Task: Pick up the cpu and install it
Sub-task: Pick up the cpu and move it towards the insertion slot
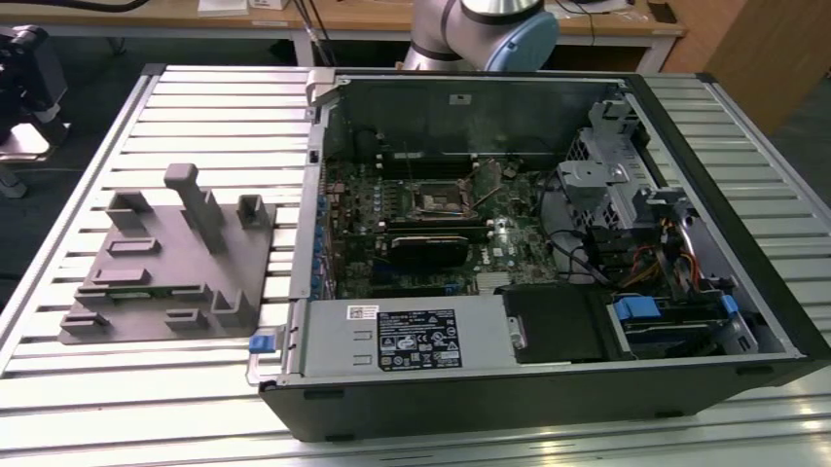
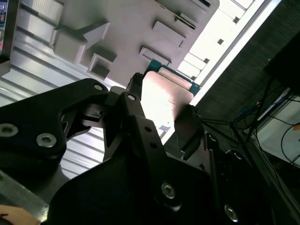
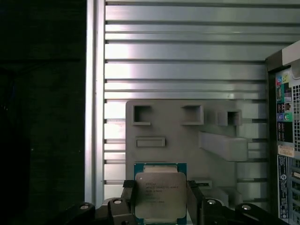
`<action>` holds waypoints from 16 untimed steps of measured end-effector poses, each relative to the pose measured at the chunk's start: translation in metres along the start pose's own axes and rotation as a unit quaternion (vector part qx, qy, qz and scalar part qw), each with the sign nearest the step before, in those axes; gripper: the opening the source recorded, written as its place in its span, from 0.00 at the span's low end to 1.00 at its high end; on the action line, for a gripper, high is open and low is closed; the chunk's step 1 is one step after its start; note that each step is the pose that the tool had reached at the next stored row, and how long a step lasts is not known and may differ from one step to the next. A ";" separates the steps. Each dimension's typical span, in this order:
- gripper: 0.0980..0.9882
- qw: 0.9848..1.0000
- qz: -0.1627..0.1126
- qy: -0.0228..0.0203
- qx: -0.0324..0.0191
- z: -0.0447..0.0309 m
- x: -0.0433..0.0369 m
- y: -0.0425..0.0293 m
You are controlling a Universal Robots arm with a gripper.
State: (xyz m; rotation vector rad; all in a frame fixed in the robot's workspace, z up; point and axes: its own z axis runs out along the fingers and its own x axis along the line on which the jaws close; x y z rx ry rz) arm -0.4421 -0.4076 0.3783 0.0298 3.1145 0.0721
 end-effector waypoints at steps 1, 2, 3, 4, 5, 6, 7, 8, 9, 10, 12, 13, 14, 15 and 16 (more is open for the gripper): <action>0.48 1.000 0.000 0.000 0.000 0.0000 -0.0018 0.0000; 0.48 1.000 0.000 0.000 0.000 0.0001 -0.0040 0.0001; 0.48 1.000 0.000 0.000 0.000 0.0001 -0.0059 0.0001; 0.48 1.000 0.000 0.000 0.000 0.0002 -0.0078 0.0001; 0.48 1.000 0.000 0.000 0.000 0.0003 -0.0099 0.0002; 0.48 1.000 0.000 0.000 0.000 0.0003 -0.0119 0.0002; 0.48 1.000 0.000 0.000 0.000 0.0004 -0.0139 0.0003; 0.48 1.000 0.000 0.000 0.000 0.0004 -0.0162 0.0003; 0.48 1.000 0.000 0.000 0.000 0.0005 -0.0184 0.0003; 0.48 1.000 0.000 0.000 0.000 0.0005 -0.0207 0.0004; 0.48 1.000 0.000 0.000 0.000 0.0007 -0.0247 0.0005; 0.48 1.000 0.000 0.000 0.000 0.0007 -0.0266 0.0005; 0.48 1.000 0.000 0.000 0.000 0.0007 -0.0284 0.0005; 0.48 1.000 0.000 0.000 0.000 0.0007 -0.0302 0.0006; 0.48 1.000 0.000 0.000 0.000 0.0007 -0.0319 0.0006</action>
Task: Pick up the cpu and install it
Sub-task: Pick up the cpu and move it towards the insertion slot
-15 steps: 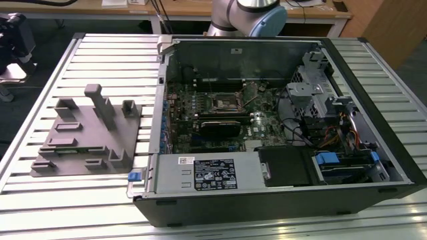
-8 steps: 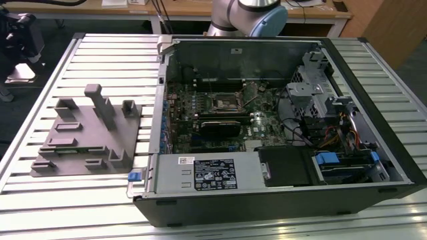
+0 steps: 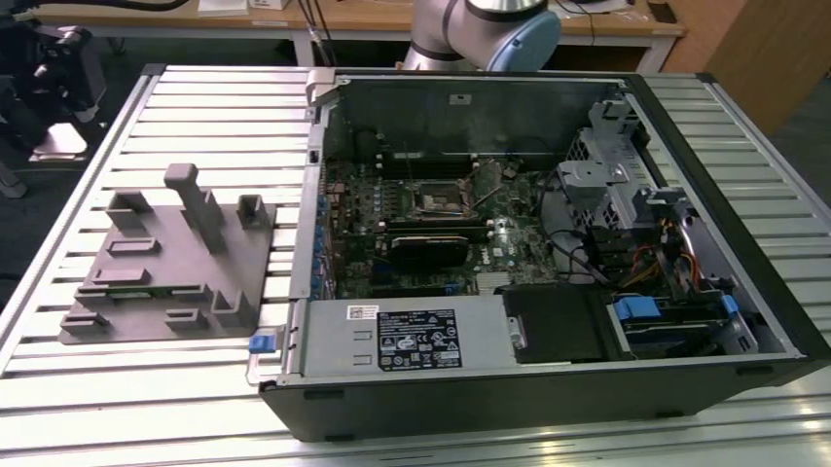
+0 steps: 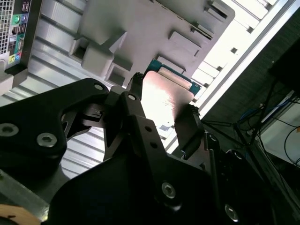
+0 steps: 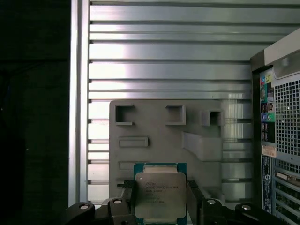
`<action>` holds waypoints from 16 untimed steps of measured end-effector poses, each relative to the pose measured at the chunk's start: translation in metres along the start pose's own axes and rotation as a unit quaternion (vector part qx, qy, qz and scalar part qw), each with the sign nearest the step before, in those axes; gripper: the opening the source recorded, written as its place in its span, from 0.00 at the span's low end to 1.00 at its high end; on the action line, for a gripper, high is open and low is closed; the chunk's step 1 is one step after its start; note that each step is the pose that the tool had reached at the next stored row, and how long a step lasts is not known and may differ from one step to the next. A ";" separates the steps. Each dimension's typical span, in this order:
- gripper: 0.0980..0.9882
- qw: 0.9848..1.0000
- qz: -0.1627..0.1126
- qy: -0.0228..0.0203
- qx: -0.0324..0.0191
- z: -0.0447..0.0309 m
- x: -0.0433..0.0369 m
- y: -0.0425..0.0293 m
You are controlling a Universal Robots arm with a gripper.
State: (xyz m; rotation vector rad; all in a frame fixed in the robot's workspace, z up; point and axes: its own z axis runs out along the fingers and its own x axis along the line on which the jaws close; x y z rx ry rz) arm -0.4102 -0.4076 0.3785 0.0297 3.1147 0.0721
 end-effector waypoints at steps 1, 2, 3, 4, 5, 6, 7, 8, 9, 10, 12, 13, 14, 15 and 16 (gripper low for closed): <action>0.48 1.000 0.000 0.000 0.000 -0.0001 -0.0018 0.0000; 0.48 1.000 0.000 0.000 0.000 -0.0001 -0.0038 0.0001; 0.48 1.000 0.000 0.000 0.000 -0.0001 -0.0058 0.0002; 0.48 1.000 0.000 0.000 0.000 -0.0001 -0.0078 0.0002; 0.48 1.000 0.000 0.000 0.000 0.0000 -0.0098 0.0002; 0.48 1.000 0.000 0.000 0.000 0.0000 -0.0120 0.0003; 0.48 1.000 0.000 0.000 0.000 0.0001 -0.0139 0.0003; 0.48 1.000 0.000 0.000 0.000 0.0001 -0.0156 0.0003; 0.48 1.000 0.000 0.000 0.000 0.0001 -0.0169 0.0004; 0.48 1.000 0.000 0.000 0.000 0.0000 -0.0179 0.0004; 0.48 1.000 0.000 0.000 0.000 -0.0006 -0.0194 0.0004; 0.48 1.000 0.000 0.000 0.000 -0.0012 -0.0199 0.0005; 0.48 1.000 0.000 0.000 0.000 -0.0023 -0.0205 0.0005; 0.48 1.000 0.000 0.000 0.000 -0.0032 -0.0210 0.0006; 0.48 1.000 0.000 0.000 0.000 -0.0048 -0.0217 0.0007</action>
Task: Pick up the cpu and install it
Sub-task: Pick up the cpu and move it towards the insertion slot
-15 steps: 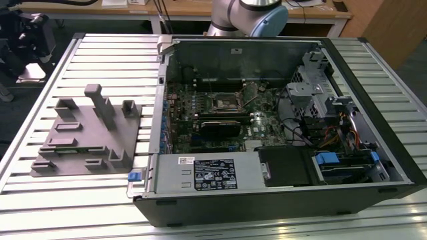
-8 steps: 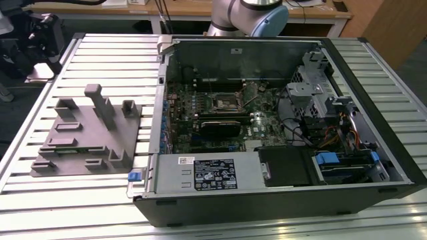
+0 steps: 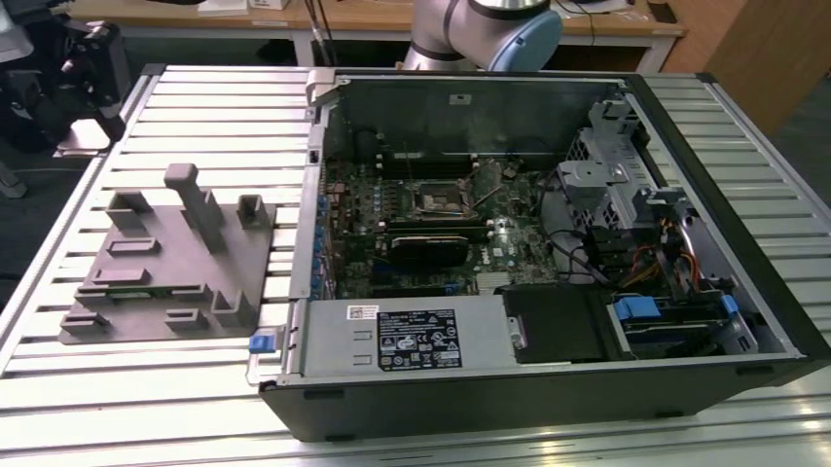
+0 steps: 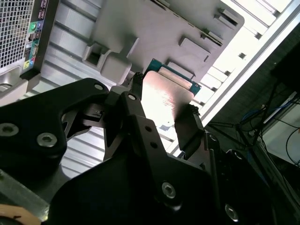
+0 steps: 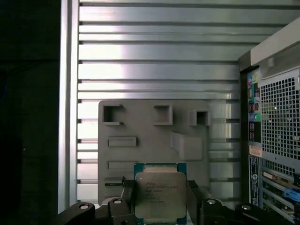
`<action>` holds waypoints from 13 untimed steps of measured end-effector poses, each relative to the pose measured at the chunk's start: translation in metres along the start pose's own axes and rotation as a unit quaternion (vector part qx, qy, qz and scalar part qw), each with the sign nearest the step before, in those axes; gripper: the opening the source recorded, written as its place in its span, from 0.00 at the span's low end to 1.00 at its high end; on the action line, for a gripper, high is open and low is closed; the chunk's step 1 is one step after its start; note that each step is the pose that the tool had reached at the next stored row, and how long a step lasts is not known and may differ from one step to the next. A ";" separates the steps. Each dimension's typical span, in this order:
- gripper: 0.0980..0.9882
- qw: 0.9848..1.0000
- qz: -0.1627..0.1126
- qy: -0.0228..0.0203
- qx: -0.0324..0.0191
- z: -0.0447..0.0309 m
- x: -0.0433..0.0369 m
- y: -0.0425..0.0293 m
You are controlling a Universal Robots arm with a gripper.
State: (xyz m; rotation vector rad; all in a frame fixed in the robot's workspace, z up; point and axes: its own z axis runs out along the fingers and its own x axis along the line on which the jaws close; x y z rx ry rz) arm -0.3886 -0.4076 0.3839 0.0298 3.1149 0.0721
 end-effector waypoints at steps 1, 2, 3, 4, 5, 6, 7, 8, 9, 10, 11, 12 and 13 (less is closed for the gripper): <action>0.48 1.000 0.000 0.000 0.000 -0.0018 -0.0006 0.0001; 0.48 1.000 0.000 0.000 0.000 -0.0038 -0.0011 0.0002; 0.48 1.000 0.000 0.000 0.000 -0.0058 -0.0016 0.0004; 0.48 1.000 0.000 0.000 0.000 -0.0078 -0.0022 0.0005; 0.48 1.000 0.000 0.000 0.000 -0.0096 -0.0028 0.0006; 0.48 1.000 0.000 0.000 0.000 -0.0109 -0.0035 0.0006; 0.48 1.000 0.000 0.000 0.000 -0.0116 -0.0044 0.0007; 0.48 1.000 0.000 0.000 0.000 -0.0121 -0.0056 0.0008; 0.48 1.000 0.000 0.000 0.000 -0.0125 -0.0070 0.0008; 0.48 1.000 0.000 0.000 0.000 -0.0126 -0.0087 0.0009; 0.48 1.000 0.000 0.000 0.000 -0.0126 -0.0104 0.0009; 0.48 1.000 0.000 0.000 0.000 -0.0127 -0.0121 0.0009; 0.48 1.000 0.000 0.000 0.000 -0.0127 -0.0136 0.0009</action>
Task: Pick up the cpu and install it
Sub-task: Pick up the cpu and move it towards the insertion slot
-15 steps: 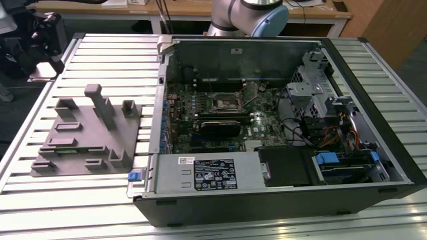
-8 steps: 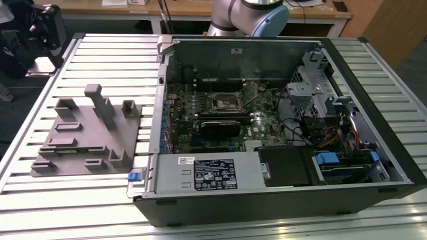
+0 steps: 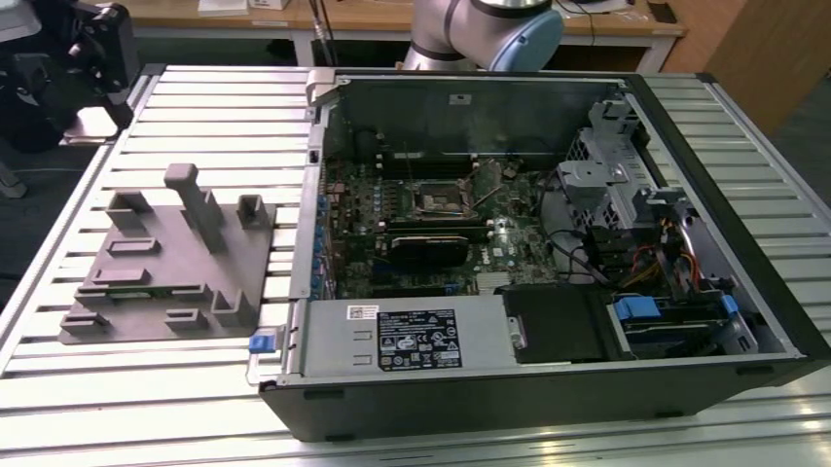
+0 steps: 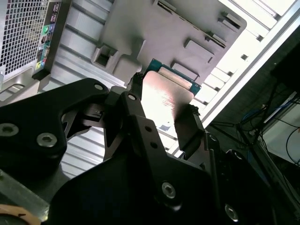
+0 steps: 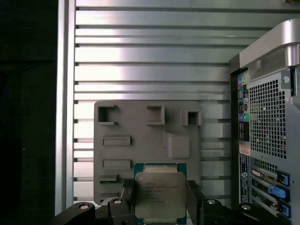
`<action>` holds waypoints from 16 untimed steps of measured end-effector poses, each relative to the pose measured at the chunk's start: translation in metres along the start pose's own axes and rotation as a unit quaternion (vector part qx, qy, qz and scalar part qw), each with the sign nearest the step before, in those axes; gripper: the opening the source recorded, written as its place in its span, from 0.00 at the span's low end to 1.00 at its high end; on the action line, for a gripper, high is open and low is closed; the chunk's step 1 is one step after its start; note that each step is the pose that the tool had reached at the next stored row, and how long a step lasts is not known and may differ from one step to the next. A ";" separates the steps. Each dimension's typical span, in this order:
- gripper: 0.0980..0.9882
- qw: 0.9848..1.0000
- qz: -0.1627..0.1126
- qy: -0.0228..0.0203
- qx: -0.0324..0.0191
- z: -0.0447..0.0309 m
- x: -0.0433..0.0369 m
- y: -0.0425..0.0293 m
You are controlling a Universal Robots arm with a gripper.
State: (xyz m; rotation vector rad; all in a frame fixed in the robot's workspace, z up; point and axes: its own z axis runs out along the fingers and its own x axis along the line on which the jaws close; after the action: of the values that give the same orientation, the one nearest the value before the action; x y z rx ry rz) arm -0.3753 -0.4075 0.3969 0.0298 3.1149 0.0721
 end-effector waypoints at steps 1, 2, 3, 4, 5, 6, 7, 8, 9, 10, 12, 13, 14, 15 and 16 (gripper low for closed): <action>0.48 1.000 0.000 0.000 0.000 -0.0001 -0.0015 0.0000; 0.48 1.000 0.000 0.000 0.000 -0.0001 -0.0031 0.0001; 0.48 1.000 0.000 0.000 0.000 -0.0003 -0.0045 0.0001; 0.48 1.000 0.000 0.000 0.000 -0.0003 -0.0058 0.0001; 0.48 1.000 0.000 0.000 0.000 -0.0004 -0.0071 0.0002; 0.48 1.000 0.000 0.000 0.000 -0.0004 -0.0081 0.0002; 0.48 1.000 0.000 0.000 0.000 -0.0005 -0.0090 0.0002; 0.48 1.000 0.000 0.000 0.000 -0.0006 -0.0098 0.0002; 0.48 1.000 0.000 0.000 0.000 -0.0006 -0.0107 0.0002; 0.48 1.000 0.000 0.000 0.000 -0.0006 -0.0116 0.0003; 0.48 1.000 0.000 0.000 0.000 -0.0007 -0.0134 0.0003; 0.48 1.000 0.000 0.000 0.000 -0.0007 -0.0145 0.0003; 0.48 1.000 0.000 0.000 0.000 -0.0007 -0.0157 0.0004; 0.48 1.000 0.000 0.000 0.000 -0.0007 -0.0170 0.0004; 0.48 1.000 0.000 0.000 0.000 -0.0008 -0.0183 0.0004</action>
State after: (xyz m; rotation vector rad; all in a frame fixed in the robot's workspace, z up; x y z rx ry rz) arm -0.3570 -0.4075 0.3981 0.0297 3.1149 0.0721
